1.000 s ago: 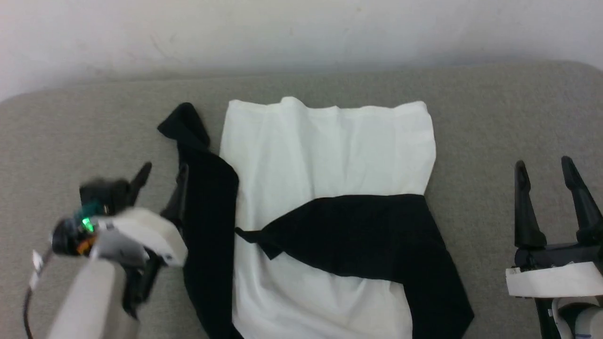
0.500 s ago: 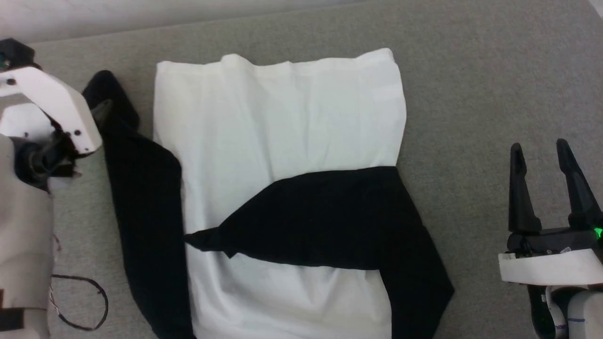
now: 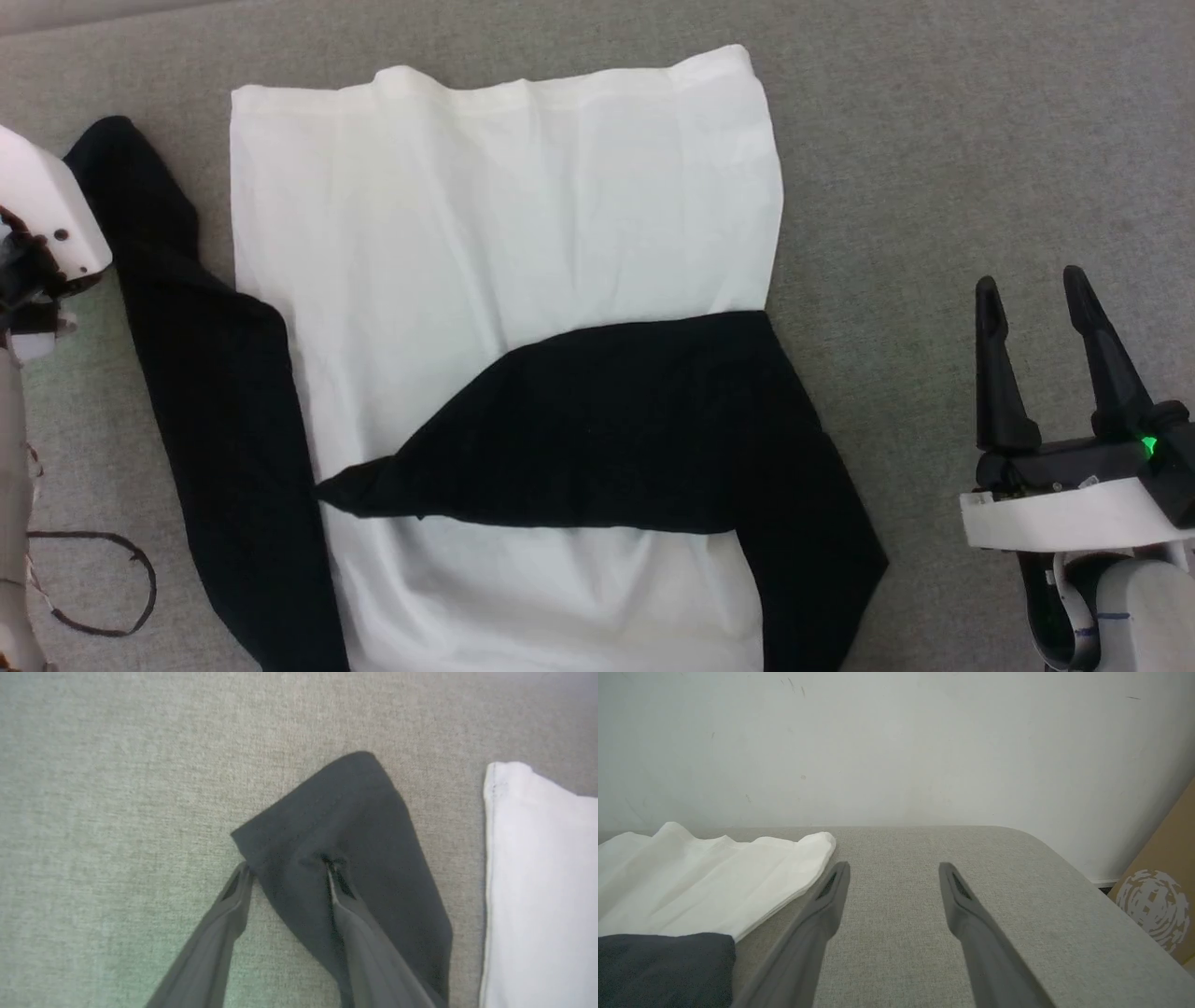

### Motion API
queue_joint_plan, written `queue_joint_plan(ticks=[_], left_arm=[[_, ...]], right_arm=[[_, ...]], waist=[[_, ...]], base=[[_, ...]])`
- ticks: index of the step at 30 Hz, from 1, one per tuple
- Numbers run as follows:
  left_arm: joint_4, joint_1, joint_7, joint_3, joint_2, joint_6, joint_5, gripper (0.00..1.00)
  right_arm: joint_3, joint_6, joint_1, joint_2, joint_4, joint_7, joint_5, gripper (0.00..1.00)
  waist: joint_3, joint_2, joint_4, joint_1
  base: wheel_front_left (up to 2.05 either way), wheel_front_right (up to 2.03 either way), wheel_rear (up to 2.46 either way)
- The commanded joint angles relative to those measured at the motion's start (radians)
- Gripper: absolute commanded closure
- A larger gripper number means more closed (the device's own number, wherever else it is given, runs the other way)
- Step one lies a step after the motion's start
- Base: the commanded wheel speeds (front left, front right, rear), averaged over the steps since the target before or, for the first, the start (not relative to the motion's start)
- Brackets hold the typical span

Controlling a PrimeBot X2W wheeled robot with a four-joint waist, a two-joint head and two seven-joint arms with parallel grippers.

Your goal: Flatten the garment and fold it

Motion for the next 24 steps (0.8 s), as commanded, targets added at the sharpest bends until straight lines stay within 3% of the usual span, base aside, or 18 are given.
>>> queue_joint_plan(ticks=[1,15,24], left_arm=[[0.031,0.031,0.002,-0.009,-0.030,-0.016,-0.011,1.00],[0.002,0.099,-0.376,0.078,-0.045,-0.110,-0.085,1.00],[-0.281,0.248,-0.493,0.052,-0.081,-0.118,-0.070,1.00]], right_arm=[[-0.002,-0.001,-0.014,0.003,0.003,-0.005,0.000,0.00],[-0.031,-0.001,0.021,0.003,0.021,-0.005,-0.038,0.00],[-0.058,-0.001,0.083,0.003,0.026,0.018,-0.045,0.00]], waist=[[-0.003,0.0000,0.005,0.0001],[-0.181,0.0000,0.079,0.0001],[-0.320,0.0000,0.131,0.0001]], base=[[0.00,0.00,0.00],[0.00,0.00,0.00],[0.00,0.00,0.00]])
